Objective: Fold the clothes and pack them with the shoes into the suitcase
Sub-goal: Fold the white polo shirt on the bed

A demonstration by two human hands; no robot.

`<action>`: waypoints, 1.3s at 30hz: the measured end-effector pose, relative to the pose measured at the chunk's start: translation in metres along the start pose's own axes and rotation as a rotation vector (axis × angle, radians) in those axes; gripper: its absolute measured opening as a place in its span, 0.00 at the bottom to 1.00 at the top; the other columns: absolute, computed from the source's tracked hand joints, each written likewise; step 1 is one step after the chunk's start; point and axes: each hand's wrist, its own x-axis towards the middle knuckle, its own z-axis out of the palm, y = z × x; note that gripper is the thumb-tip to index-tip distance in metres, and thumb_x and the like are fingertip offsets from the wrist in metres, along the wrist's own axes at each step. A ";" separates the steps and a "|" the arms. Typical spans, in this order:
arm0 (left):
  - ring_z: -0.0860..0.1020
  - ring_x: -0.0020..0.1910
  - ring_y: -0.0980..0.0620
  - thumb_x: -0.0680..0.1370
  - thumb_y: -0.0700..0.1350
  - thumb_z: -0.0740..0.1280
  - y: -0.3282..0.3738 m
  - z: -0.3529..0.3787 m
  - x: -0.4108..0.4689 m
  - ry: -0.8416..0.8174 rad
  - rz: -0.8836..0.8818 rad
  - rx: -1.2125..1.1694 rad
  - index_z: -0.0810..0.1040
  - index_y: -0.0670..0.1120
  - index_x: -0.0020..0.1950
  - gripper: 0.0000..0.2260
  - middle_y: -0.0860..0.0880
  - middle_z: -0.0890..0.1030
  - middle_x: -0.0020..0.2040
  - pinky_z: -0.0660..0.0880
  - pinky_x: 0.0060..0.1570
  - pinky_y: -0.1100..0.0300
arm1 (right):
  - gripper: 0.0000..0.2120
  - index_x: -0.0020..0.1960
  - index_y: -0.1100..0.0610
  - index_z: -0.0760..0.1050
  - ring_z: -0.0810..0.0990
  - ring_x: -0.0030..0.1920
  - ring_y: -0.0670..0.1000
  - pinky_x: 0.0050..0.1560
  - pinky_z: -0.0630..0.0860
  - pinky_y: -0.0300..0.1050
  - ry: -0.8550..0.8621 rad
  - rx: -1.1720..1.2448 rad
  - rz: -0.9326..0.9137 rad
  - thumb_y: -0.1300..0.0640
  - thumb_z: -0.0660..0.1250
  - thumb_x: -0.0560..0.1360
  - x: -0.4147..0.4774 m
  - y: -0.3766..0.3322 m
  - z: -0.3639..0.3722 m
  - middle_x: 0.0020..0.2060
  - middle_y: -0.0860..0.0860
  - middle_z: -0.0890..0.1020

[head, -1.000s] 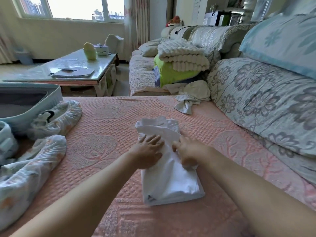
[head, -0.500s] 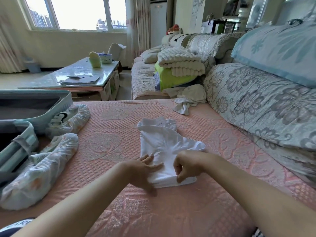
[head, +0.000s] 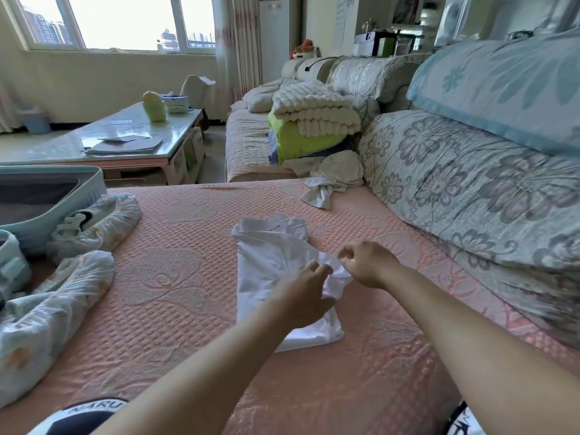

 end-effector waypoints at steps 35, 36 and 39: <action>0.62 0.75 0.48 0.83 0.52 0.56 -0.096 -0.018 -0.015 0.057 -0.164 0.155 0.64 0.53 0.76 0.20 0.49 0.65 0.76 0.61 0.71 0.50 | 0.27 0.79 0.54 0.60 0.59 0.79 0.52 0.78 0.54 0.51 -0.092 -0.117 -0.369 0.46 0.56 0.83 0.022 -0.082 0.071 0.79 0.53 0.61; 0.56 0.78 0.50 0.84 0.53 0.53 -0.102 -0.010 -0.014 -0.048 -0.159 0.163 0.59 0.54 0.79 0.23 0.51 0.59 0.79 0.57 0.75 0.48 | 0.29 0.81 0.54 0.55 0.54 0.80 0.52 0.79 0.50 0.53 -0.134 -0.215 -0.342 0.44 0.53 0.83 0.021 -0.079 0.076 0.81 0.53 0.56; 0.42 0.80 0.54 0.84 0.57 0.48 -0.121 0.004 -0.010 -0.260 -0.260 0.093 0.44 0.52 0.82 0.28 0.53 0.44 0.82 0.46 0.78 0.45 | 0.32 0.82 0.54 0.42 0.43 0.81 0.51 0.79 0.41 0.58 -0.221 -0.361 -0.239 0.42 0.44 0.84 0.017 -0.070 0.087 0.82 0.52 0.44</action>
